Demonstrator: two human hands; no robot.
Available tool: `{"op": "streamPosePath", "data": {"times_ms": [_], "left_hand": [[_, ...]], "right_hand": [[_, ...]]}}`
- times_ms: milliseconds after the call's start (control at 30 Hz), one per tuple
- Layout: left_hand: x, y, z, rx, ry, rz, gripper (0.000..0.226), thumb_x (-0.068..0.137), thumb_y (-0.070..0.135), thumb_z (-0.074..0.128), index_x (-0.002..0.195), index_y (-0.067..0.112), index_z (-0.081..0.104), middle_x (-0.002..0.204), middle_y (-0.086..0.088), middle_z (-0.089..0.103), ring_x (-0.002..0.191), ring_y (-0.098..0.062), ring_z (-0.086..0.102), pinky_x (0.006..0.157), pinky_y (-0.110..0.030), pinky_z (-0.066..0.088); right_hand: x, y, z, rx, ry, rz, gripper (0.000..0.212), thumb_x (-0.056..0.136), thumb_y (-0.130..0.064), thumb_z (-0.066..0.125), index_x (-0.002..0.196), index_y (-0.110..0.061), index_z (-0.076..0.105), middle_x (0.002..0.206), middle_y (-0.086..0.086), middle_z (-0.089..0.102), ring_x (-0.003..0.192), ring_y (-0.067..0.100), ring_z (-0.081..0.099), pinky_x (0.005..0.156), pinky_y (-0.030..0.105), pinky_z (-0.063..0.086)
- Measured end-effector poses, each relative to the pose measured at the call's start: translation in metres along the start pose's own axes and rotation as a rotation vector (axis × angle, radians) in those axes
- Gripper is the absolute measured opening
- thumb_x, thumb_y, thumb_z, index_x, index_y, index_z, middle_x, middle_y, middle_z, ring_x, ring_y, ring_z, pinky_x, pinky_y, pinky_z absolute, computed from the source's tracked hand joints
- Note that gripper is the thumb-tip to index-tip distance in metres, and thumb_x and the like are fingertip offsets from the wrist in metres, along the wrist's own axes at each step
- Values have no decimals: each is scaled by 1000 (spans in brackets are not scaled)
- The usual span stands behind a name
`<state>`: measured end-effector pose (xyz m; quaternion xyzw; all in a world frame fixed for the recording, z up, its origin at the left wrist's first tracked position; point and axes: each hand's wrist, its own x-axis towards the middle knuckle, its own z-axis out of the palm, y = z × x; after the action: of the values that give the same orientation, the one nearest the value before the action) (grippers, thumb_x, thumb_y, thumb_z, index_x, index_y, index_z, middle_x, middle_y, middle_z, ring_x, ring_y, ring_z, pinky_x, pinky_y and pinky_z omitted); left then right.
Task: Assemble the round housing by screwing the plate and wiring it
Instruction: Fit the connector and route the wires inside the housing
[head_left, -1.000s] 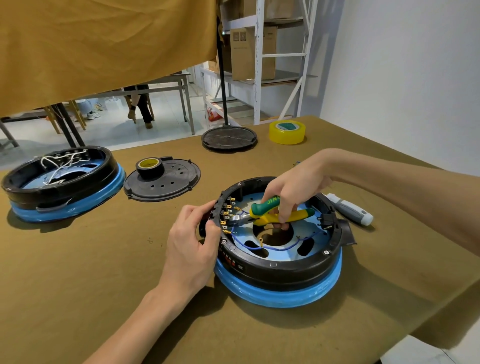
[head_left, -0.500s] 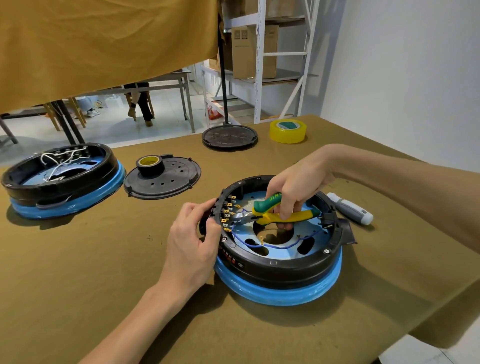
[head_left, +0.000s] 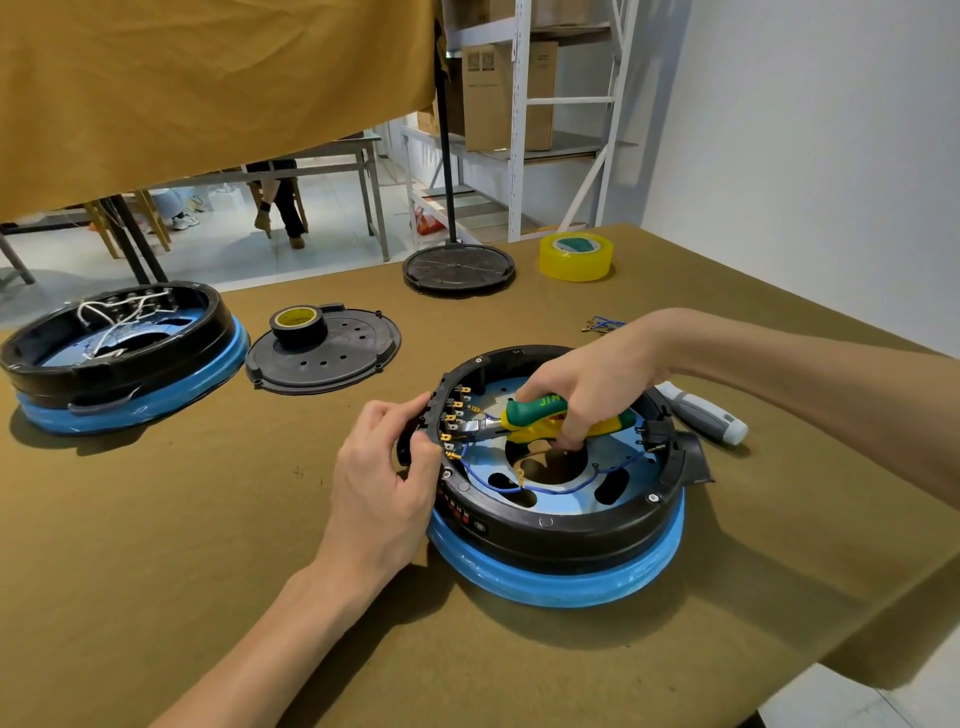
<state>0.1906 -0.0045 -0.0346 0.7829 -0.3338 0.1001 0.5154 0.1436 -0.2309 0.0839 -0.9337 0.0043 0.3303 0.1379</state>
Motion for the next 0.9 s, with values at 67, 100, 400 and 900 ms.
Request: {"op": "streamPosePath", "data": {"times_ms": [67, 100, 400, 900], "left_hand": [[-1, 0, 0, 8, 3, -4, 61, 95, 50, 35, 139, 15, 60, 106, 10, 58, 103, -5, 58, 83, -34, 55], [-1, 0, 0, 14, 7, -6, 62, 95, 50, 35, 139, 15, 60, 106, 8, 58, 103, -5, 57, 84, -36, 55], [-3, 1, 0, 59, -5, -19, 64, 96, 50, 31, 142, 15, 57, 107, 3, 56, 102, -14, 56, 84, -41, 54], [-3, 1, 1, 53, 2, -13, 63, 96, 50, 31, 142, 17, 57, 105, 7, 55, 102, -9, 55, 82, -33, 52]], "right_hand": [[0, 0, 2, -2, 14, 0, 41, 97, -15, 68, 130, -32, 50, 125, 8, 53, 113, 27, 54, 92, 38, 50], [0, 1, 3, -23, 25, 2, 54, 96, -17, 69, 143, -27, 45, 134, 7, 49, 120, 26, 51, 99, 39, 48], [5, 3, 14, -113, 136, -78, 41, 85, -25, 83, 113, -19, 53, 94, 5, 57, 78, 17, 52, 64, 31, 42], [5, 13, 14, -116, 145, -51, 78, 95, -23, 71, 159, -15, 26, 156, 5, 38, 121, 14, 41, 93, 21, 34]]}}
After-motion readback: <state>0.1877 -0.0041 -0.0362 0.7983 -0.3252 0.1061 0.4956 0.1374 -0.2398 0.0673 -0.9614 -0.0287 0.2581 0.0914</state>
